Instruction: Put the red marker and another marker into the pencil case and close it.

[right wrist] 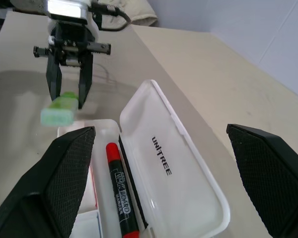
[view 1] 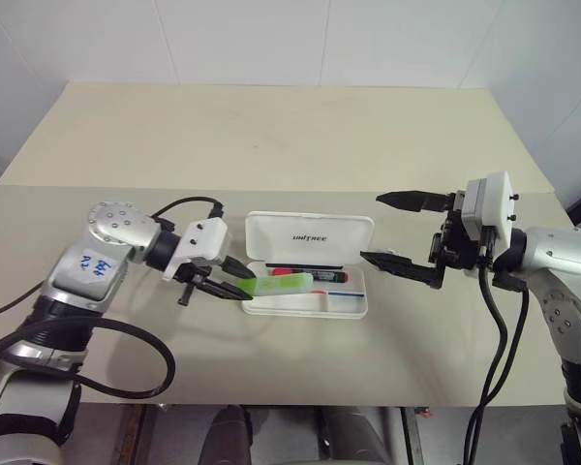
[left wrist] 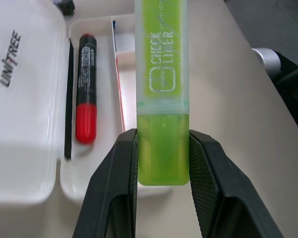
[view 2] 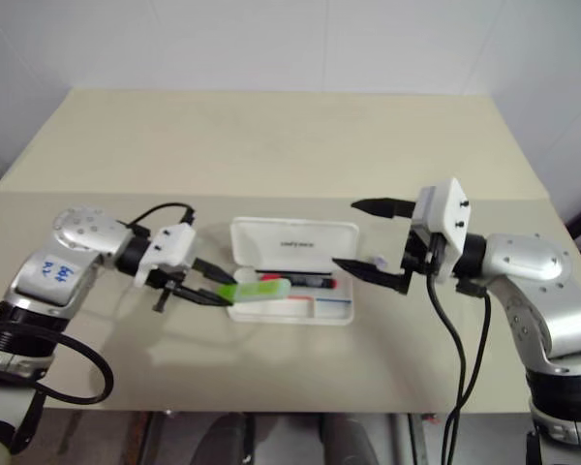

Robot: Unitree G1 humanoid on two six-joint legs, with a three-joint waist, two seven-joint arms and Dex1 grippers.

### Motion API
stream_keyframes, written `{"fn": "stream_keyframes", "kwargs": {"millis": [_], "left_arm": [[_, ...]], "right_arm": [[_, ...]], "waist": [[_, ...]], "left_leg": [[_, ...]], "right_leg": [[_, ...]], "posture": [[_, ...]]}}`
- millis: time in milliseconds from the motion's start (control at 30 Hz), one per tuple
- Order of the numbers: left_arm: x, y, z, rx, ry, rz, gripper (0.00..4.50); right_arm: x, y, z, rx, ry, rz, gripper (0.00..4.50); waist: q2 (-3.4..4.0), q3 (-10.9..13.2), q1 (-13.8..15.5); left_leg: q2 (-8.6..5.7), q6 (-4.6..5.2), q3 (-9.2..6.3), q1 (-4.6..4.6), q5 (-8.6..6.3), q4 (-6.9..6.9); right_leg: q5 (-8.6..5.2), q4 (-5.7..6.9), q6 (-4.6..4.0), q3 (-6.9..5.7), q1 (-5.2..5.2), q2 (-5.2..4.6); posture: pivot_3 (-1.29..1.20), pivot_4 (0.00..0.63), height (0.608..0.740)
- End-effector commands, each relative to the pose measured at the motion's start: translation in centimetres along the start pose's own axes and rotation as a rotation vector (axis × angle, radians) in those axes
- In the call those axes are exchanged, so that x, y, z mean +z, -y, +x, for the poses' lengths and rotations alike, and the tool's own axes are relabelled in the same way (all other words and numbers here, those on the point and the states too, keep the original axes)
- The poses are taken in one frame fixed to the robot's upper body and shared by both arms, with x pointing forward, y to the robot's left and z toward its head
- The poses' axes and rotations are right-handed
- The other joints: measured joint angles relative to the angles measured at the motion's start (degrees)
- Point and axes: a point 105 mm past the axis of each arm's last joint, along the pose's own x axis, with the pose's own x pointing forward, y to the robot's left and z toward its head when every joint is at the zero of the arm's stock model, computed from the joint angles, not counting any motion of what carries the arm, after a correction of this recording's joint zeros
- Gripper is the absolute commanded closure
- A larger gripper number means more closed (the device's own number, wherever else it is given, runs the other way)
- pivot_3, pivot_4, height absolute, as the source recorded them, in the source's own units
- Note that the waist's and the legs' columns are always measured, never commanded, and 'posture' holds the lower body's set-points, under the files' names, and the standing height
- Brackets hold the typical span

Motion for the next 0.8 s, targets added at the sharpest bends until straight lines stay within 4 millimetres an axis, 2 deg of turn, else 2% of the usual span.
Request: {"fn": "stream_keyframes", "kwargs": {"millis": [33,200,300,433,633,800], "left_arm": [[0.3,-0.4,0.2,-0.006,-0.023,0.032,3.45],[-0.9,-0.8,0.6,-0.012,-0.093,0.035,3.45],[-0.9,-1.1,0.6,-0.007,-0.095,0.032,3.45],[-0.9,-1.4,1.0,-0.019,-0.097,0.040,3.45],[-0.6,-1.6,1.8,-0.042,-0.084,0.052,3.45],[-0.8,-1.4,1.8,-0.065,-0.096,0.052,3.45]], "right_arm": [[1.3,0.0,-0.7,-0.033,0.016,-0.049,0.00],[0.5,-0.3,-1.9,-0.067,-0.027,-0.028,0.00],[-0.9,-0.9,-2.9,-0.055,-0.100,-0.031,0.00],[-1.5,-1.0,-3.8,-0.074,-0.123,-0.014,0.00],[-1.4,-1.1,-3.4,-0.090,-0.104,-0.012,0.00],[-1.3,-1.1,-3.3,-0.098,-0.099,-0.014,0.00]], "waist": [[-0.01,0.00,-0.04],[-0.02,0.01,0.14],[-0.04,0.02,0.26],[-0.04,0.02,0.32],[-0.05,0.03,0.06],[-0.05,0.03,0.13]], "left_leg": [[-0.01,0.00,0.00,0.00,0.00,0.00],[-0.03,0.00,-0.01,0.00,0.00,0.01],[-0.06,0.00,-0.01,-0.01,0.00,0.02],[-0.09,0.00,-0.01,-0.01,0.00,0.04],[-0.12,0.00,0.01,0.02,0.00,0.13],[-0.13,0.00,0.01,0.01,0.00,0.14]], "right_leg": [[0.00,0.00,0.01,0.02,0.00,0.00],[0.01,-0.01,0.02,0.04,0.03,0.00],[0.02,-0.04,0.05,0.09,0.05,0.00],[0.04,-0.05,0.09,0.14,0.06,0.00],[0.09,-0.03,0.18,0.26,0.10,0.01],[0.09,-0.03,0.18,0.28,0.10,0.01]], "posture": [[0.00,0.150,0.740],[0.00,0.150,0.740],[0.00,0.150,0.740],[0.00,0.150,0.740],[0.00,0.150,0.740],[0.00,0.150,0.740]]}}
